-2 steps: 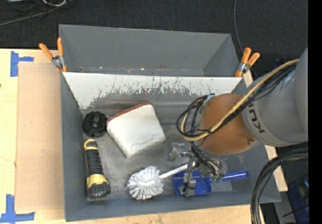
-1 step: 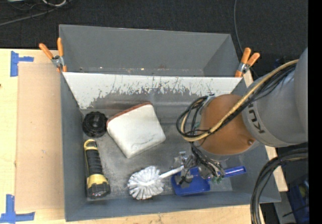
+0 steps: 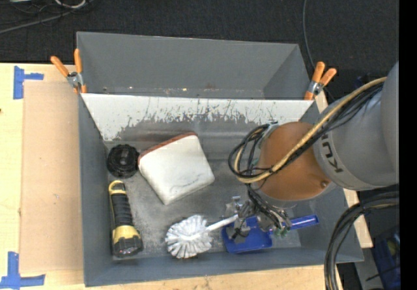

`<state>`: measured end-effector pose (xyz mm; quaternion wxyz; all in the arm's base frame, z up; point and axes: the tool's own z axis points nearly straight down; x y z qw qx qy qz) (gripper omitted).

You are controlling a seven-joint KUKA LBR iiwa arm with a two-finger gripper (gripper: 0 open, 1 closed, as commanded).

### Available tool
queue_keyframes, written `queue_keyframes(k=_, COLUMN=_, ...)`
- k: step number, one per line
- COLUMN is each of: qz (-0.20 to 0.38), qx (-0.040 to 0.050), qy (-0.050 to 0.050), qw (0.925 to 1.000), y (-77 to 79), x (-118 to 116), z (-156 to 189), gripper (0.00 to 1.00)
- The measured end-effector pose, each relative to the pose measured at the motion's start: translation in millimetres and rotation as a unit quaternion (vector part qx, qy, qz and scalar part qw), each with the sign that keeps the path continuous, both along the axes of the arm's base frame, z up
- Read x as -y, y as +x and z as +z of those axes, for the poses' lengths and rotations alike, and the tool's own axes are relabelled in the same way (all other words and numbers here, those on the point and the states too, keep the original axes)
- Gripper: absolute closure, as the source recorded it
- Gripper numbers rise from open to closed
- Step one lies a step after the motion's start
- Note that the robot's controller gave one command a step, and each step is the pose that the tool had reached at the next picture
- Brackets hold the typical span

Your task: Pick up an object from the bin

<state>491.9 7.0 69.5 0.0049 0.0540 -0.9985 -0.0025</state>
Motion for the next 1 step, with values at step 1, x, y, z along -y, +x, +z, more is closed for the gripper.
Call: queue_keyframes(k=1, qz=0.0, qx=0.0, qy=0.0, qw=1.0, y=0.0, x=0.0, z=0.0, gripper=1.0)
